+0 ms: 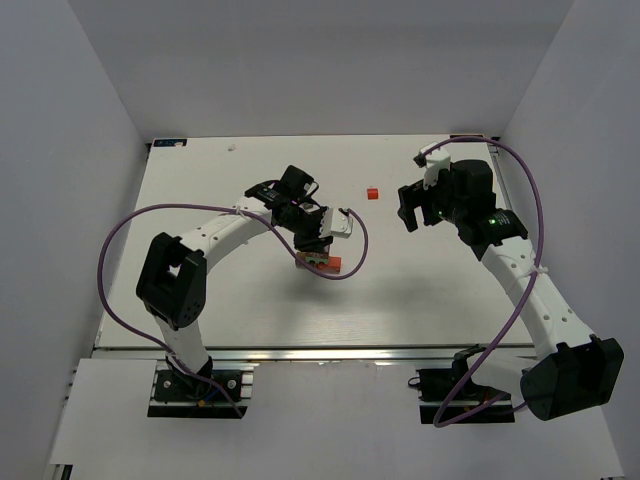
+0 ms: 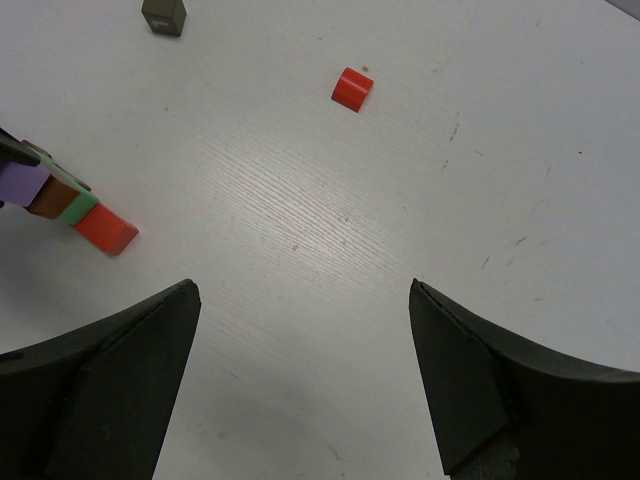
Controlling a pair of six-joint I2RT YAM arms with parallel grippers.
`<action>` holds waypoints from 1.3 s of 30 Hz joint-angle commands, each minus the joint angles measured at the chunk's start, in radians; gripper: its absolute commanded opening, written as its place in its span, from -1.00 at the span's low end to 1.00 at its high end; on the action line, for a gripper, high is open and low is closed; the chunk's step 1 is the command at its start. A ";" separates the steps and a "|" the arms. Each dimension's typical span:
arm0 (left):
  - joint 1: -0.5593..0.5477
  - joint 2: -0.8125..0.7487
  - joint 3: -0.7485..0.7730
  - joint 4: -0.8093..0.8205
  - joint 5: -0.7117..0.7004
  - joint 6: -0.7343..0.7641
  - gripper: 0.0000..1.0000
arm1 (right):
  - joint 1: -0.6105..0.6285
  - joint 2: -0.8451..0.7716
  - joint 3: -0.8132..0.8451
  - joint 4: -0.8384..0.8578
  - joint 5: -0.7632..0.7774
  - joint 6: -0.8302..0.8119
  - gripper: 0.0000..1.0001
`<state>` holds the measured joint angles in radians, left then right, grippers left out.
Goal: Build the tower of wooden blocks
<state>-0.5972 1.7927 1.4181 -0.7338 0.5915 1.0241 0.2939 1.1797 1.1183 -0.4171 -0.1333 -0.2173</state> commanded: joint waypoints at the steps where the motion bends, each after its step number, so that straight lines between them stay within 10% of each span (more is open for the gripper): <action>1: 0.007 -0.016 0.028 -0.016 0.034 0.016 -0.35 | -0.004 -0.015 0.043 0.000 0.001 -0.008 0.79; 39: 0.011 -0.013 0.024 0.008 0.019 -0.004 -0.17 | -0.001 0.004 0.040 0.001 -0.017 -0.008 0.79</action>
<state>-0.5919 1.7950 1.4181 -0.7288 0.5903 1.0088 0.2939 1.1801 1.1183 -0.4171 -0.1379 -0.2176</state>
